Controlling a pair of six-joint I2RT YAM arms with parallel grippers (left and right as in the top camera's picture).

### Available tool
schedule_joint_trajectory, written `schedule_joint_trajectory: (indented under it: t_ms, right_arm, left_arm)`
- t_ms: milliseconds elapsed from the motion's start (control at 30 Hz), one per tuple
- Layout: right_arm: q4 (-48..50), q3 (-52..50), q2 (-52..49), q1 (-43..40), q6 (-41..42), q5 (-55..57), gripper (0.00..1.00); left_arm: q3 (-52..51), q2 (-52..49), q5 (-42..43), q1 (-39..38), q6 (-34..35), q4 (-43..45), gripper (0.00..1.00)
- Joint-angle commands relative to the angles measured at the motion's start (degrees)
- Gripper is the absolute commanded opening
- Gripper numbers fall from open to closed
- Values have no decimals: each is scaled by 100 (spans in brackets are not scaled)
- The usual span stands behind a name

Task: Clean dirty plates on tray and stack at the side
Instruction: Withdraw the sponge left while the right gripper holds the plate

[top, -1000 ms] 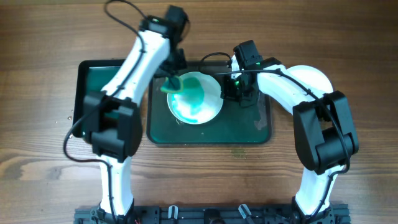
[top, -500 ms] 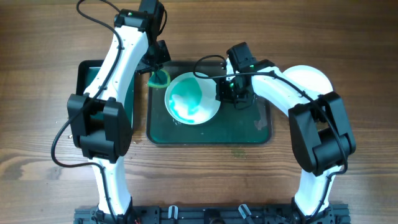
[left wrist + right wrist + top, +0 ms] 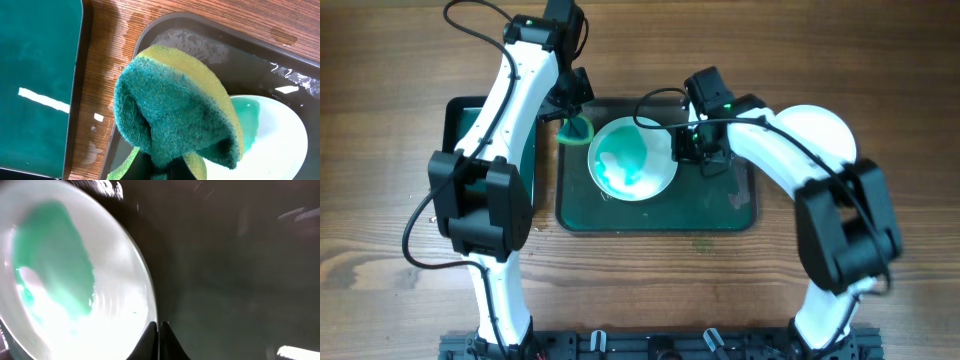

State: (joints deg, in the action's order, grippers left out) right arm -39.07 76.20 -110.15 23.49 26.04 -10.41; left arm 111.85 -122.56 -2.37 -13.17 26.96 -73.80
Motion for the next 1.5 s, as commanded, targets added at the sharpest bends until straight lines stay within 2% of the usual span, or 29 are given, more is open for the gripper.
schedule_joint_trajectory:
  t_ms: [0,100,167,267,300,433,533,567,633,867,933,1067,1200,1400,1467]
  right_arm:
    - [-247,-4,1056,140,-210,1836,4]
    - [-463,-4,1491,328,-299,2962,4]
    - [-474,-4,1705,463,-376,3289,4]
    - [-498,-4,1738,492,-334,2490,5]
    - [-503,-7,1668,448,-278,2107,9]
    - [-511,-9,1233,249,271,942,12]
    - [-428,-9,702,155,240,116,21]
    - [-391,-9,518,142,234,-76,25]
    - [-326,-9,201,133,234,-387,28]
    - [151,-9,-680,70,245,-1311,31]
    - [254,-9,-761,42,284,-1375,31]
    - [409,-9,-861,26,476,-1366,24]
    - [498,-9,-914,26,566,-1364,4]
    - [496,-7,-817,26,529,-1322,4]
    - [376,-4,-490,26,415,-772,4]
  left_arm:
    - [81,138,68,-22,92,-22,4]
    - [81,138,68,-22,92,-17,4]
    - [81,138,66,-22,92,-20,4]
    - [81,138,66,-22,92,-20,4]
    - [81,138,66,-22,92,-20,4]
    - [76,138,68,-22,92,-20,4]
    - [76,138,66,-22,87,-20,4]
    - [76,138,68,-22,63,-20,4]
    - [76,138,68,-22,50,-20,4]
    - [76,138,68,-22,52,-26,4]
    - [76,138,68,-22,52,-26,4]
    - [76,138,133,-22,52,-26,4]
    - [76,138,151,-22,50,-26,4]
    - [76,138,151,-22,50,-57,4]
    - [76,138,151,-22,50,-76,4]
